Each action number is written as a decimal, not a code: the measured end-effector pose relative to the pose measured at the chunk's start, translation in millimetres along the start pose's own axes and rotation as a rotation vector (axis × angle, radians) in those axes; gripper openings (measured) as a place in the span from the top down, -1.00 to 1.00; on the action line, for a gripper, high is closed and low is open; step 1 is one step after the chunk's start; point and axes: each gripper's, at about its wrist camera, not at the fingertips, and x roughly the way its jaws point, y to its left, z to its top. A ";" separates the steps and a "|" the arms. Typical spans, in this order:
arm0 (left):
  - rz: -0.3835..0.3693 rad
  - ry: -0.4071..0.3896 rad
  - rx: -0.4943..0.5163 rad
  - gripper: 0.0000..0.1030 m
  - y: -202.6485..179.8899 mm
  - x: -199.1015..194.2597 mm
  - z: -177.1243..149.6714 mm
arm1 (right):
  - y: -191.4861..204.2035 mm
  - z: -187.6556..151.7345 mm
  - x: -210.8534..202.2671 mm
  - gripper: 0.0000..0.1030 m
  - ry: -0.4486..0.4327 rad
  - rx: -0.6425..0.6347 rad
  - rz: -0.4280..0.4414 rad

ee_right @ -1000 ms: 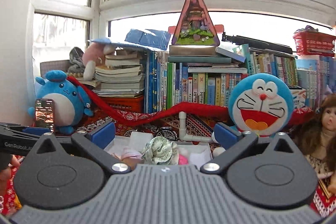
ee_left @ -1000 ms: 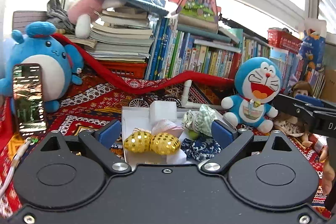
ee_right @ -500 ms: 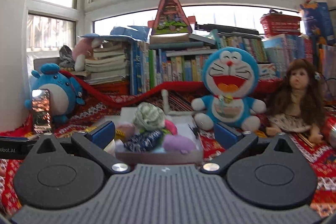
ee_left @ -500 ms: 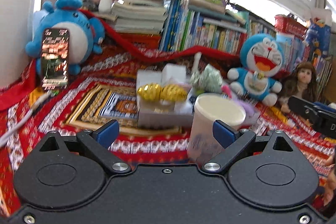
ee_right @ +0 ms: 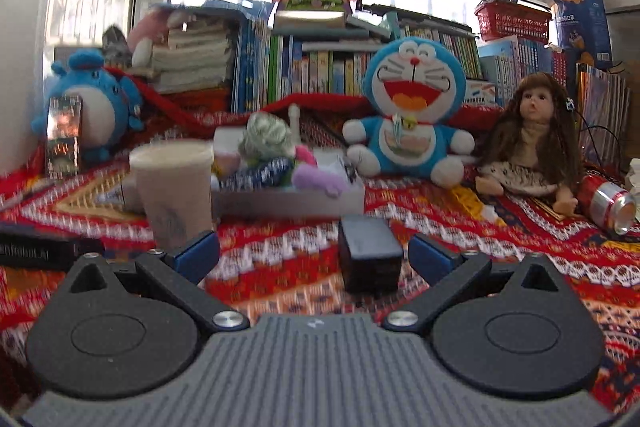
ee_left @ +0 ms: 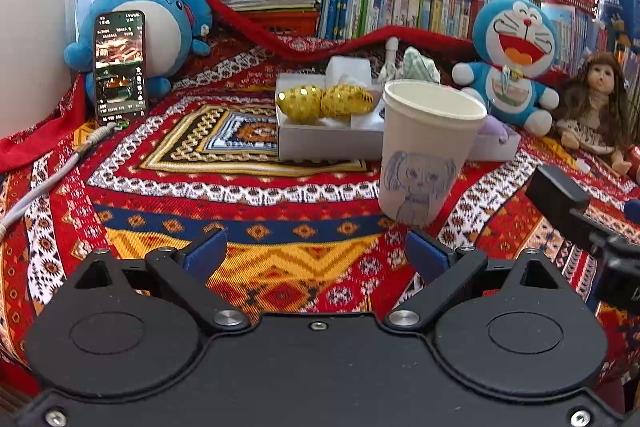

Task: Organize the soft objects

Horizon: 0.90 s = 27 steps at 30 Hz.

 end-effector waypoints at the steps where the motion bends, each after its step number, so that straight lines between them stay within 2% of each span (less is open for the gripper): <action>1: 0.001 0.011 0.000 -0.87 -0.9 1.9 -1.5 | -0.5 -3.2 1.5 -1.00 0.017 0.006 -0.001; 6: 0.000 0.061 -0.010 -0.87 -1.9 10.5 -6.3 | -3.3 -9.7 10.0 -1.00 0.072 0.021 -0.015; 15: 0.015 0.075 0.020 -0.97 -6.9 16.0 -10.0 | 0.7 -19.4 27.3 -1.00 0.168 -0.003 -0.020; 27: 0.043 0.078 0.038 -0.99 -9.0 19.6 -11.4 | -2.5 -18.3 32.9 -1.00 0.198 0.012 -0.005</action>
